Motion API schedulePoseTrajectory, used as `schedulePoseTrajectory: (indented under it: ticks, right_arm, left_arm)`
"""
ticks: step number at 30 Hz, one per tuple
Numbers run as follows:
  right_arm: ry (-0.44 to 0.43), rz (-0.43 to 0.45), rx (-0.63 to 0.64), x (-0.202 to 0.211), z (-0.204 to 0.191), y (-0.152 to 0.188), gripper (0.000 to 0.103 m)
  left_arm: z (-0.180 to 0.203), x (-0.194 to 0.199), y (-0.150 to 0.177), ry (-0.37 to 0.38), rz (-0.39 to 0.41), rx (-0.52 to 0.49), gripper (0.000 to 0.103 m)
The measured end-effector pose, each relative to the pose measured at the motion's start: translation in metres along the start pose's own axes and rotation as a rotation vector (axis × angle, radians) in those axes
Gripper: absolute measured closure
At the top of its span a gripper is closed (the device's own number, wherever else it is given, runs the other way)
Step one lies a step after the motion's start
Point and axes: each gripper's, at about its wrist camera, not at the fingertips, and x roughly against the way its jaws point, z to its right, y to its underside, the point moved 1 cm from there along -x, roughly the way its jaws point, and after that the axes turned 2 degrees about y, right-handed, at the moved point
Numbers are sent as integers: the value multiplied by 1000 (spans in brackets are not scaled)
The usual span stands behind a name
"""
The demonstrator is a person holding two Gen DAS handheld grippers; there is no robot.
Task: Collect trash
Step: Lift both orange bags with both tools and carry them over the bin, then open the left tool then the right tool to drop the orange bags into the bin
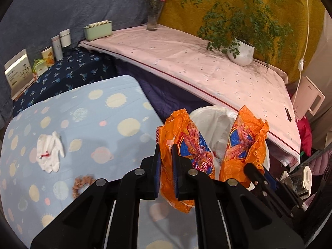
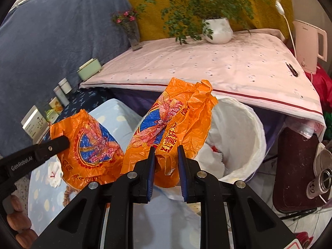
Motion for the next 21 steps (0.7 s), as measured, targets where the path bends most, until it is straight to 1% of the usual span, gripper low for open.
schedulePoseTrajectory:
  ticks: [6, 11, 16, 19, 20, 21]
  right_arm:
    - [33, -4, -47, -6, 30, 0, 83]
    - [52, -11, -74, -12, 48, 0, 83]
    - [63, -20, -90, -17, 56, 1, 83]
    - [67, -25, -94, -21, 59, 1, 83]
    - [69, -26, -95, -23, 59, 1, 83]
    - [70, -28, -97, -24, 60, 1, 83]
  left_arm:
    - [30, -19, -12, 31, -9, -40, 94]
    - [50, -36, -18, 49, -24, -65, 94]
    - [60, -50, -20, 58, -38, -79, 93]
    - [62, -58, -21, 65, -46, -75, 90]
    - [61, -60, -20, 60, -49, -71, 81]
    - [60, -63, -20, 56, -51, -67, 64]
